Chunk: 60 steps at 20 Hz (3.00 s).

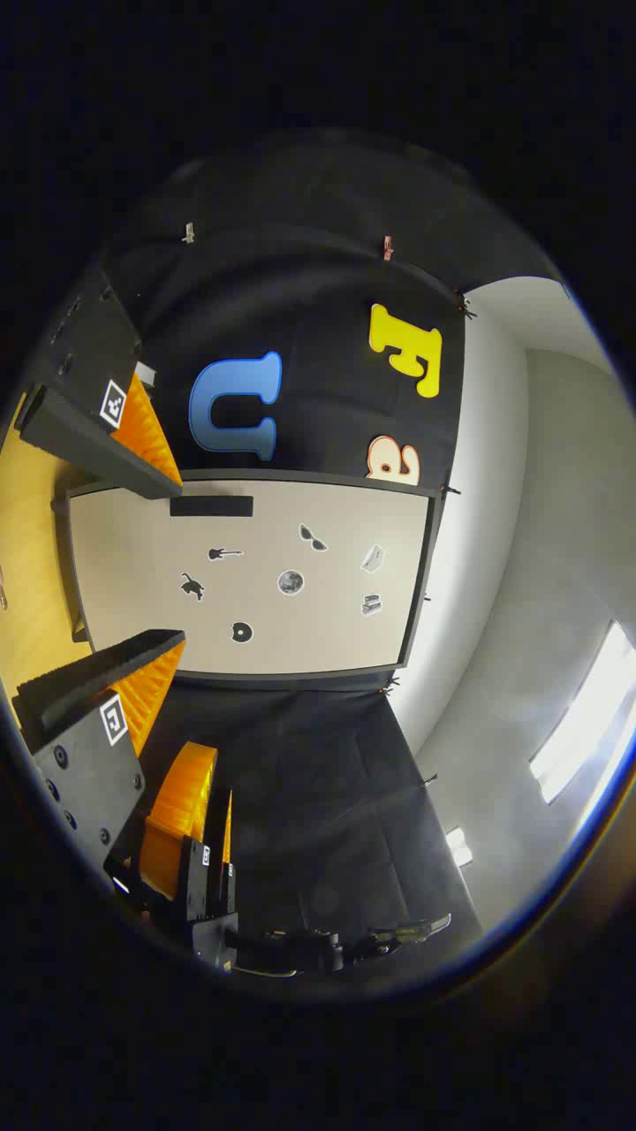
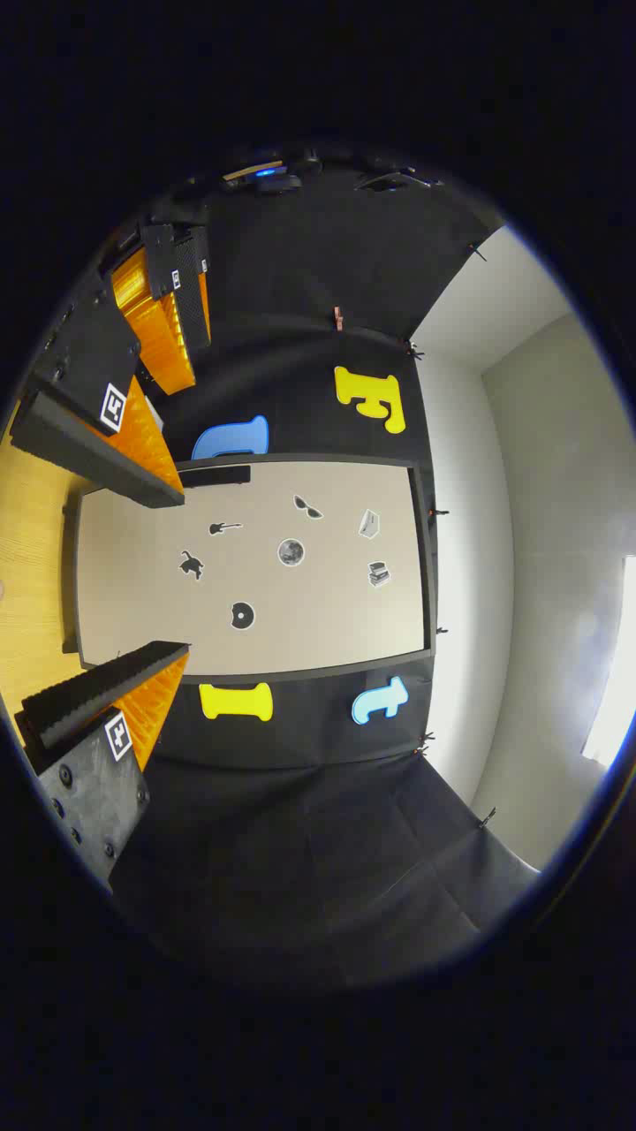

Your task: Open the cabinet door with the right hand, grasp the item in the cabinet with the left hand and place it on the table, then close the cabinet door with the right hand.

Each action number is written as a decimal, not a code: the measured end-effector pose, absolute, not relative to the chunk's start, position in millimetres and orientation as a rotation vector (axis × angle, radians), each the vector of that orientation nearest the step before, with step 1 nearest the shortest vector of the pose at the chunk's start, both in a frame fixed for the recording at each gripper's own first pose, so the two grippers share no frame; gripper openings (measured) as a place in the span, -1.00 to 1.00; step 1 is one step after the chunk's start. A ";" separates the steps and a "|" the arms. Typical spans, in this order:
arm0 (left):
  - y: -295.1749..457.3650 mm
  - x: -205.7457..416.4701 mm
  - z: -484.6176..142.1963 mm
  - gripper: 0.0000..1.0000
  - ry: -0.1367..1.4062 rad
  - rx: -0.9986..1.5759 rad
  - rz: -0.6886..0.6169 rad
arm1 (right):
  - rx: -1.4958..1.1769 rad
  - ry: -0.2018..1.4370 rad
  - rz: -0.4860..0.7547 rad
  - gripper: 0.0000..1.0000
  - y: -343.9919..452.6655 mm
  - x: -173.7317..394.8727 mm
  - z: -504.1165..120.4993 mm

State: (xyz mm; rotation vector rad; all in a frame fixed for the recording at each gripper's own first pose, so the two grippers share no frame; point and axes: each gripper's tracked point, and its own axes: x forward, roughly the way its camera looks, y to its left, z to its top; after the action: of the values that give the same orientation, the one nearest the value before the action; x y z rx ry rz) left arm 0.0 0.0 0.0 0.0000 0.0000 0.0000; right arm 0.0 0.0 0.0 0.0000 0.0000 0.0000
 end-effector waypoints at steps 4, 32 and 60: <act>1.5 3.8 -4.6 0.87 0.010 -0.010 -0.001 | -0.004 0.007 0.010 0.97 3.2 2.1 -0.8; 22.8 3.7 -15.5 0.87 0.025 -0.051 0.021 | -0.010 0.044 0.010 0.97 15.2 17.3 -11.4; 187.2 -35.2 -47.5 0.87 0.087 0.031 0.285 | -0.043 0.009 0.109 0.96 156.4 221.9 -75.8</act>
State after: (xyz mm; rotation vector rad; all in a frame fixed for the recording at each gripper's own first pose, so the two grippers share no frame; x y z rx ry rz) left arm -35.2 187.2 -47.5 0.0306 0.0867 0.2854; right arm 221.9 156.4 -75.8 -0.0431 0.0090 0.1085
